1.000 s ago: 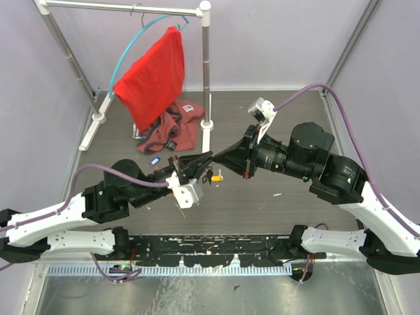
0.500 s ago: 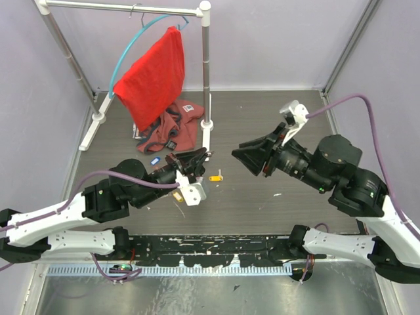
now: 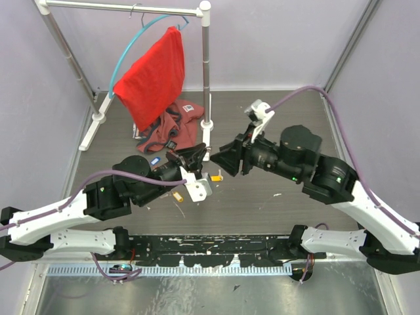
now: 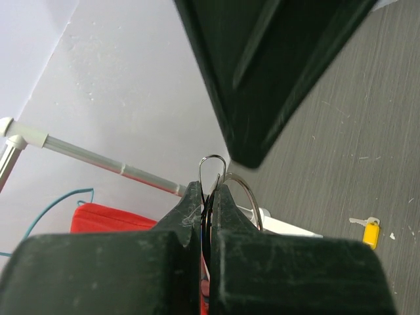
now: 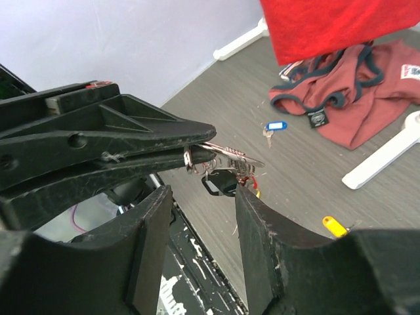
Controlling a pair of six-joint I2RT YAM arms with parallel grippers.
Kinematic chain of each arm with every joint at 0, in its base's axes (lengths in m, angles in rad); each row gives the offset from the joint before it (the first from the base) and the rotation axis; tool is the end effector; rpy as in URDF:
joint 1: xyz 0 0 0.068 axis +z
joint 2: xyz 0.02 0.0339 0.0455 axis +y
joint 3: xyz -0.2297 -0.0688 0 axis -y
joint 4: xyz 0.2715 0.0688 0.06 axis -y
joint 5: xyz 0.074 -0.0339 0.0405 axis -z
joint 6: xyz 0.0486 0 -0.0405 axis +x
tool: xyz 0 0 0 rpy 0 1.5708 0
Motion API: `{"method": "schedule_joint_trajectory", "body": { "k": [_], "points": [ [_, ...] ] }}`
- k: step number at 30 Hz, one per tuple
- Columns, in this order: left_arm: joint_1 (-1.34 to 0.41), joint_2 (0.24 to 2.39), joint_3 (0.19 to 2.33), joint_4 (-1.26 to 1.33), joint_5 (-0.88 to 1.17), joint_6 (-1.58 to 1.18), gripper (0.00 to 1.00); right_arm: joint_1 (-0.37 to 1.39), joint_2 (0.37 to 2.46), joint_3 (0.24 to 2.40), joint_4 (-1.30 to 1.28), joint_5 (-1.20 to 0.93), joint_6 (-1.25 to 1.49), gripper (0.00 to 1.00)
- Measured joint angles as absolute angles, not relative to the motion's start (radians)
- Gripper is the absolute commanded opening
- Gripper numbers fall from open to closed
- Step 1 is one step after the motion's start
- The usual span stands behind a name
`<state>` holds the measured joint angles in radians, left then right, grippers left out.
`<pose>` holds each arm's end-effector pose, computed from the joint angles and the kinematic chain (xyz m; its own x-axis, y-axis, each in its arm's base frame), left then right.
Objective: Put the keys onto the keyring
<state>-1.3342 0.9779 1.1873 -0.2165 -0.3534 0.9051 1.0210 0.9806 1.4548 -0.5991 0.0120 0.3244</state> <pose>0.0783 -0.2530 0.4183 0.6525 0.4418 -0.6157 0.5145 0.3382 0.7880 0.1196 0.1941 0.4664 -0.3315 0.0691 -0.9409 -0.7815 0.5387 0.3148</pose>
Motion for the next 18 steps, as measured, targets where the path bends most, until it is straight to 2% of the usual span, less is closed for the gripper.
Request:
{"method": "schedule_joint_trajectory", "body": {
  "k": [7,15,18],
  "points": [
    [-1.334,0.978,1.192,-0.238,-0.338,0.897,0.0,1.021,1.019,1.439,-0.568,-0.033,0.347,0.46],
    [-1.334,0.978,1.192,-0.248,-0.303,0.887,0.0,1.021,1.015,1.439,-0.524,-0.047,0.359,0.34],
    [-1.334,0.978,1.192,-0.249,-0.293,0.886,0.0,1.021,1.017,1.439,-0.523,-0.049,0.363,0.27]
  ]
}}
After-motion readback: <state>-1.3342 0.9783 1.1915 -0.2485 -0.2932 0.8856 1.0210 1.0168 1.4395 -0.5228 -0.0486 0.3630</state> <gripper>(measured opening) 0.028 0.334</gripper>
